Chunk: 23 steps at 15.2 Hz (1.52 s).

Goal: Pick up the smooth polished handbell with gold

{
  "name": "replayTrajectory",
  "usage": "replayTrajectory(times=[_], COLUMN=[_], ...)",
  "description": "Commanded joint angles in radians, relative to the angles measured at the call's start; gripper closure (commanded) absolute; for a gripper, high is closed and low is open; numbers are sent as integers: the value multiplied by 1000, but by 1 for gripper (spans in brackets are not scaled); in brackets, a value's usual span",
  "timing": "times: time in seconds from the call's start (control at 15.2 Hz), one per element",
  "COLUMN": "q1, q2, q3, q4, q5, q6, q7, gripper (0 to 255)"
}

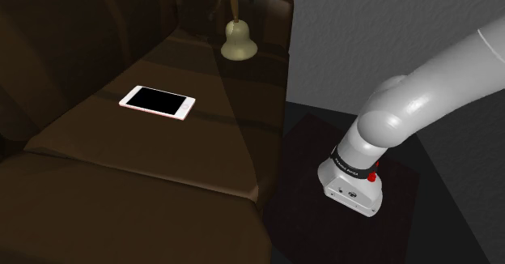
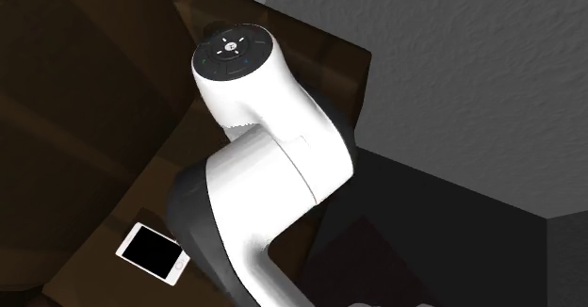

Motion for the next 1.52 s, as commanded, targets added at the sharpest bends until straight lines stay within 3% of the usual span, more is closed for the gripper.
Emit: replayTrajectory(times=[0.0,0.66,1.25,1.32,1.45], q1=[-8,-21,-24,-24,-24], q2=[85,485,460,460,460], q3=[12,44,41,41,41], q4=[77,543,408,408,408], q5=[-22,-147,-147,-146,-146], q6=[5,-78,29,30,30], q7=[27,139,157,157,157], gripper=[0,0,0,255,255])
